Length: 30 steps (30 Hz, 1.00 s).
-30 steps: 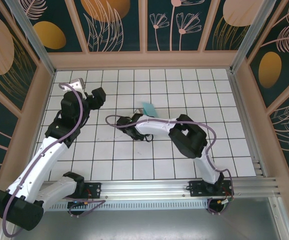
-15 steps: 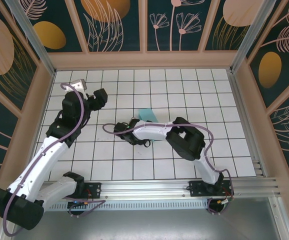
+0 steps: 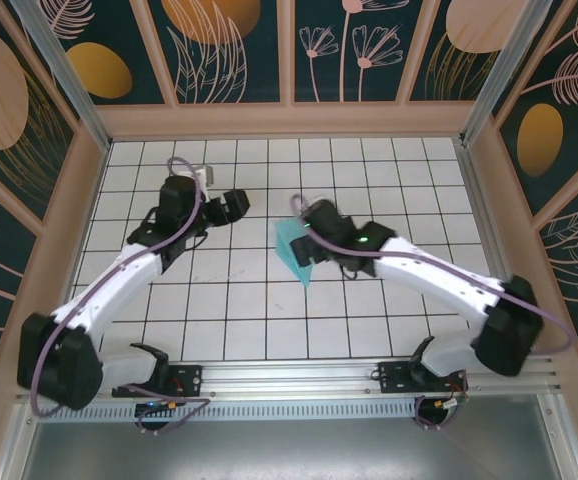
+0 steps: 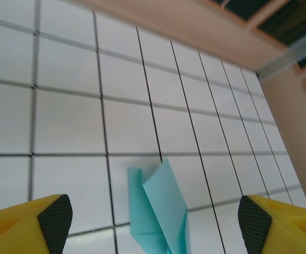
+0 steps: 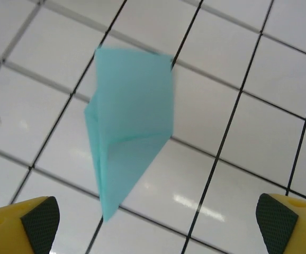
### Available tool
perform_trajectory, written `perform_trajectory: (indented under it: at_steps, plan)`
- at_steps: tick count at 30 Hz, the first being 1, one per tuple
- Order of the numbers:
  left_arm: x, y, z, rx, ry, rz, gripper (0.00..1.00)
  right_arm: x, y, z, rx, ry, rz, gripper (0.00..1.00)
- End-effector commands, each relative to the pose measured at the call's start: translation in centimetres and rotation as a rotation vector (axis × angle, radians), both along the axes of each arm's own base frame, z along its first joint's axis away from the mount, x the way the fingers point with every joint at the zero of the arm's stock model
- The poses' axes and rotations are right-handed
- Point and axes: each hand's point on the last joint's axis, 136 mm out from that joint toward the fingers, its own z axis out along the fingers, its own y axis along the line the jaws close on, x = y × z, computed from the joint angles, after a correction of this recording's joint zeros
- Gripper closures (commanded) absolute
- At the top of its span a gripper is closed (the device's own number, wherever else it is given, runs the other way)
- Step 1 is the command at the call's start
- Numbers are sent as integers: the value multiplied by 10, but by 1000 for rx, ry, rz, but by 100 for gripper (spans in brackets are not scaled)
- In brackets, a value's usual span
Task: Fold a paper plane with a square sheet of paper (fold left side to right side)
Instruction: Turn over the paper at the center of the table, then fold the wing for the fifth time at the center of the table.
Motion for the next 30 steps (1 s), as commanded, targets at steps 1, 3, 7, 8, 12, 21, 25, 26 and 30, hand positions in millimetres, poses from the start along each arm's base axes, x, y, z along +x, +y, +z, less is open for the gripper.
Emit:
perform_trajectory:
  at_steps: [1, 3, 7, 8, 12, 21, 25, 26, 30]
  plan:
    - [-13, -43, -24, -109, 88, -177, 17, 14, 7, 34, 363, -62, 36, 1]
    - [-13, -58, -42, -135, 134, -204, 18, 20, -4, 44, 502, -81, 42, 1]
    - [-11, -85, -75, -144, 212, -256, 20, 30, -31, 33, 643, -35, 24, 1]
    - [-10, -90, -82, -148, 229, -267, 20, 31, -37, 27, 669, -13, 16, 1]
    - [-2, -108, -119, -159, 319, -285, 28, 31, -55, -2, 768, 65, 9, 1]
    - [8, -130, -144, -229, 371, -342, 68, 31, -50, -55, 801, 211, 89, 18]
    - [3, -129, -143, -221, 367, -365, 83, 40, -41, -66, 816, 247, 131, 25]
    - [1, -129, -140, -226, 359, -375, 85, 44, -39, -68, 822, 255, 142, 25]
    - [-11, -132, -129, -271, 334, -438, 89, 58, -30, -79, 839, 278, 188, 27]
